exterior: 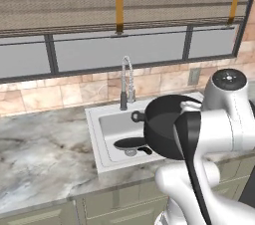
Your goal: Move the pot and pan from the stove into the sink.
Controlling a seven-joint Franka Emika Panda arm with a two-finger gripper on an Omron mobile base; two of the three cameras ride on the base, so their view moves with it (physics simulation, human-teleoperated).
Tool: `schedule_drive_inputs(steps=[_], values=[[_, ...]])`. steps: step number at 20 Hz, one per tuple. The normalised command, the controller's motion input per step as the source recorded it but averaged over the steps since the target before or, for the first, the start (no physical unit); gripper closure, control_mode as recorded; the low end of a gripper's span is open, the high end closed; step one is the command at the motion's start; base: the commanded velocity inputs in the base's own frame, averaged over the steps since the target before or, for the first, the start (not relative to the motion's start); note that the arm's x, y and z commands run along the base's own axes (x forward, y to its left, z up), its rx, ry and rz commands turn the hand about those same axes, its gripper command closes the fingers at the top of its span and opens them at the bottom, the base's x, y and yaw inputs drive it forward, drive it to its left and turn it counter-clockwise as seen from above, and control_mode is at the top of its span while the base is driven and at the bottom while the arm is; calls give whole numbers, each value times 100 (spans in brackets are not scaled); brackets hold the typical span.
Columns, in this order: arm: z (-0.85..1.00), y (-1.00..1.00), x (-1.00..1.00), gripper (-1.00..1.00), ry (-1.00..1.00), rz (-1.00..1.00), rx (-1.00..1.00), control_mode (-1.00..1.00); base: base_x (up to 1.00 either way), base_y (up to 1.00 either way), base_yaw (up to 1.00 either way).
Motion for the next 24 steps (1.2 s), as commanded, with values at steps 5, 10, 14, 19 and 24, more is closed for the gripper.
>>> schedule_drive_inputs(steps=[5, 10, 14, 19, 24], values=[[-29, 0, 23, 100, 0, 0, 0, -100, 0, 0, 0], [-39, 0, 18, 100, -4, 0, 0, -100, 0, 0, 0], [-33, 0, 29, 100, -8, 0, 0, -100, 0, 0, 0], [-27, 0, 38, 100, -11, 0, 0, -100, 0, 0, 0], [-31, 2, 38, 100, -14, 0, 0, -100, 0, 0, 0]])
